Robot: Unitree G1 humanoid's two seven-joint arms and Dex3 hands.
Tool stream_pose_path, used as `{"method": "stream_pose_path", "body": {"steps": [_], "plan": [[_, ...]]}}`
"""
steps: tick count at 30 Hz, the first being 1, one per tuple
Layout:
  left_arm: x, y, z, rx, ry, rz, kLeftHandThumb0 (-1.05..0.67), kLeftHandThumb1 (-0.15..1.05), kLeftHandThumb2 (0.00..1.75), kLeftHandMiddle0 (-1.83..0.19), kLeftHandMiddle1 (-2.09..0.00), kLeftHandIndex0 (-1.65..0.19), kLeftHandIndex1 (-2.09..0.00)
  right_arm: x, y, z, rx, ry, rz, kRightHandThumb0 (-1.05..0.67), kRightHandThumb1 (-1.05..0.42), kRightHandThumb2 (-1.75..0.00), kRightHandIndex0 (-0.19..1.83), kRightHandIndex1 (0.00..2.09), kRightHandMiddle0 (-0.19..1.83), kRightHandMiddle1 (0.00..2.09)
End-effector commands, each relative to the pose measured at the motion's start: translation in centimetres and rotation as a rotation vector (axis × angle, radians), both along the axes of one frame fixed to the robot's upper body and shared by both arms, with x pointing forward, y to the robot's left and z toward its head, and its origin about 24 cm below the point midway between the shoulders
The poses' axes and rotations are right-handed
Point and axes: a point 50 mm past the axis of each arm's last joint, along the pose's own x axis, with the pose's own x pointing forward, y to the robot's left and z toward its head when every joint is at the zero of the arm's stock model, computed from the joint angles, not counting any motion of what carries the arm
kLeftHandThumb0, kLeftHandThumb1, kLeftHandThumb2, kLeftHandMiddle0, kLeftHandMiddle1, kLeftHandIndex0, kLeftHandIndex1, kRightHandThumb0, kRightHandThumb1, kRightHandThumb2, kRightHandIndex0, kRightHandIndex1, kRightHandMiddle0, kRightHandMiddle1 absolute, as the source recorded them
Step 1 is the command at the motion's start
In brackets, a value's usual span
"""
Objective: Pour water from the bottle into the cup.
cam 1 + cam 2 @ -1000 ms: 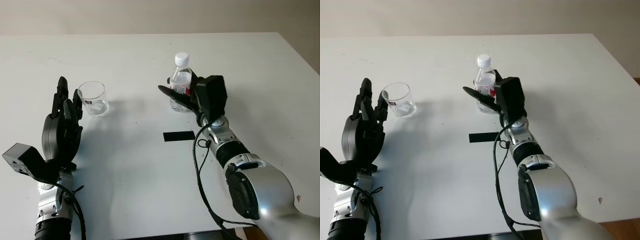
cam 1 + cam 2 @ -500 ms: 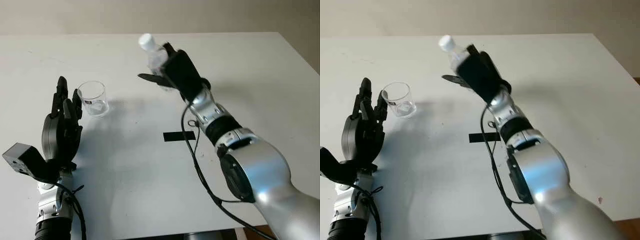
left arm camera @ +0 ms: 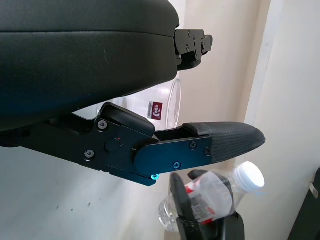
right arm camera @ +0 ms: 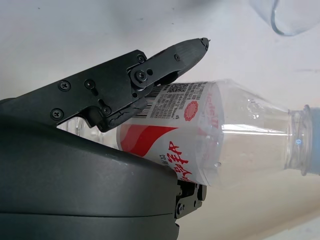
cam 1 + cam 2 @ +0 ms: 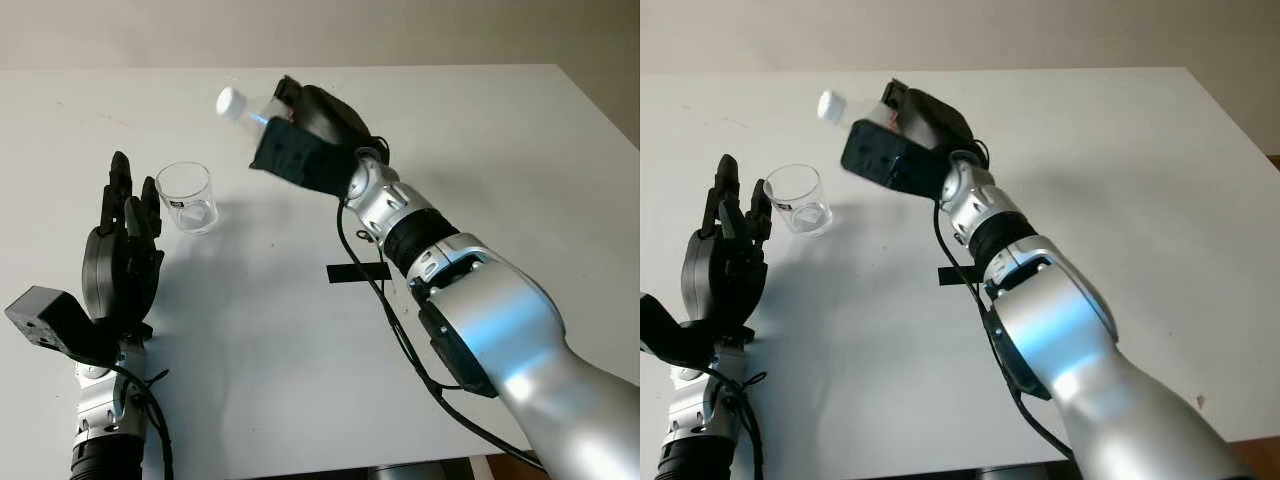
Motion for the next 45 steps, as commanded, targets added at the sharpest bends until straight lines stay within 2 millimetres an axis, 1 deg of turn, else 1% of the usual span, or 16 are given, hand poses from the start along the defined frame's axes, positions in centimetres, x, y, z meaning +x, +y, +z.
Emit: {"method": "stream_pose_path", "body": {"steps": [1, 3, 5, 9, 12, 16, 18, 22, 24, 28, 30, 32, 34, 37, 41, 45], "plan": [[-0.1, -0.4, -0.4, -0.018, -0.003, -0.004, -0.87, 1.05, 0.56, 0.03, 0.00, 0.10, 0.00, -0.1, 1.0, 1.9, -0.040, -0.069, 0.017, -0.13, -1.03, -0.05, 0.56, 2.09, 0.24, 2.09], [-0.1, -0.4, -0.4, -0.022, -0.007, -0.007, -0.86, 1.05, 0.57, 0.03, 0.00, 0.09, 0.00, -0.1, 1.2, 1.8, -0.085, -0.082, 0.020, -0.17, -1.01, -0.05, 0.58, 2.09, 0.18, 2.02], [0.0, -0.5, -0.5, -0.022, -0.008, -0.010, -0.86, 1.05, 0.58, 0.03, 0.00, 0.10, 0.00, -0.1, 1.3, 1.8, -0.120, -0.085, 0.019, -0.20, -0.99, -0.05, 0.53, 2.09, 0.16, 1.78], [0.0, -0.4, -0.9, -0.022, 0.003, -0.008, -0.87, 1.05, 0.59, 0.03, 0.00, 0.10, 0.00, -0.2, 1.6, 1.7, -0.283, -0.138, 0.022, -0.24, -0.99, -0.05, 0.44, 2.09, 0.06, 1.64], [-0.1, -0.5, -1.1, -0.027, 0.014, -0.002, -0.88, 1.05, 0.56, 0.03, 0.00, 0.10, 0.00, -0.4, 2.1, 1.9, -0.378, -0.168, 0.023, -0.29, -1.00, -0.06, 0.37, 2.09, 0.05, 1.48], [-0.2, -0.7, -1.3, -0.027, 0.016, -0.008, -0.87, 1.05, 0.56, 0.01, 0.00, 0.09, 0.00, -0.6, 3.1, 2.3, -0.450, -0.196, 0.027, -0.34, -0.99, -0.05, 0.40, 2.09, 0.09, 1.40], [-0.2, -0.8, -1.3, -0.029, 0.018, -0.009, -0.87, 1.05, 0.57, 0.00, 0.00, 0.08, 0.00, -0.8, 3.6, 2.6, -0.473, -0.225, 0.027, -0.35, -0.97, -0.05, 0.45, 2.09, 0.15, 1.28], [-0.2, -1.0, -1.5, -0.041, 0.025, -0.013, -0.88, 1.05, 0.56, 0.02, 0.00, 0.09, 0.00, -1.1, 4.6, 3.1, -0.522, -0.257, 0.032, -0.35, -0.96, -0.05, 0.40, 2.09, 0.10, 1.05], [-0.2, -1.1, -1.6, -0.051, 0.024, -0.014, -0.88, 1.05, 0.55, 0.02, 0.00, 0.09, 0.00, -1.3, 4.9, 3.4, -0.520, -0.266, 0.041, -0.36, -0.97, -0.05, 0.42, 2.09, 0.07, 1.23], [-0.1, -1.3, -1.9, -0.058, 0.029, -0.020, -0.87, 1.05, 0.55, 0.04, 0.00, 0.09, 0.00, -1.4, 5.5, 3.9, -0.514, -0.265, 0.052, -0.38, -0.99, -0.06, 0.37, 2.09, 0.02, 1.34], [-0.1, -1.4, -1.9, -0.058, 0.032, -0.018, -0.87, 1.05, 0.56, 0.05, 0.00, 0.09, 0.00, -1.5, 5.6, 4.0, -0.496, -0.266, 0.059, -0.39, -0.97, -0.05, 0.37, 2.09, 0.07, 1.28], [0.0, -1.4, -2.0, -0.061, 0.032, -0.016, -0.86, 1.05, 0.56, 0.05, 0.00, 0.08, 0.00, -1.5, 5.7, 4.1, -0.494, -0.274, 0.064, -0.39, -0.96, -0.05, 0.35, 2.09, 0.13, 1.08], [-0.1, -1.4, -2.1, -0.063, 0.034, -0.014, -0.86, 1.05, 0.57, 0.04, 0.00, 0.08, 0.00, -1.6, 5.9, 4.2, -0.530, -0.291, 0.063, -0.51, -0.94, -0.05, 0.38, 2.09, 0.20, 1.02], [-0.1, -1.4, -2.2, -0.062, 0.037, -0.011, -0.87, 1.05, 0.56, 0.05, 0.00, 0.08, 0.00, -1.6, 5.9, 4.2, -0.566, -0.325, 0.066, -0.47, -0.93, -0.05, 0.42, 2.09, 0.22, 1.19], [-0.1, -1.2, -2.3, -0.055, 0.040, -0.009, -0.87, 1.05, 0.57, 0.06, 0.00, 0.09, 0.00, -1.5, 5.6, 4.4, -0.585, -0.355, 0.061, -0.39, -0.94, -0.06, 0.30, 2.09, 0.19, 1.19], [-0.2, -1.2, -2.2, -0.055, 0.033, -0.010, -0.86, 1.05, 0.58, 0.05, 0.00, 0.09, 0.00, -1.3, 5.1, 4.5, -0.595, -0.385, 0.055, -0.32, -0.96, -0.06, 0.35, 2.09, 0.21, 1.26]]}}
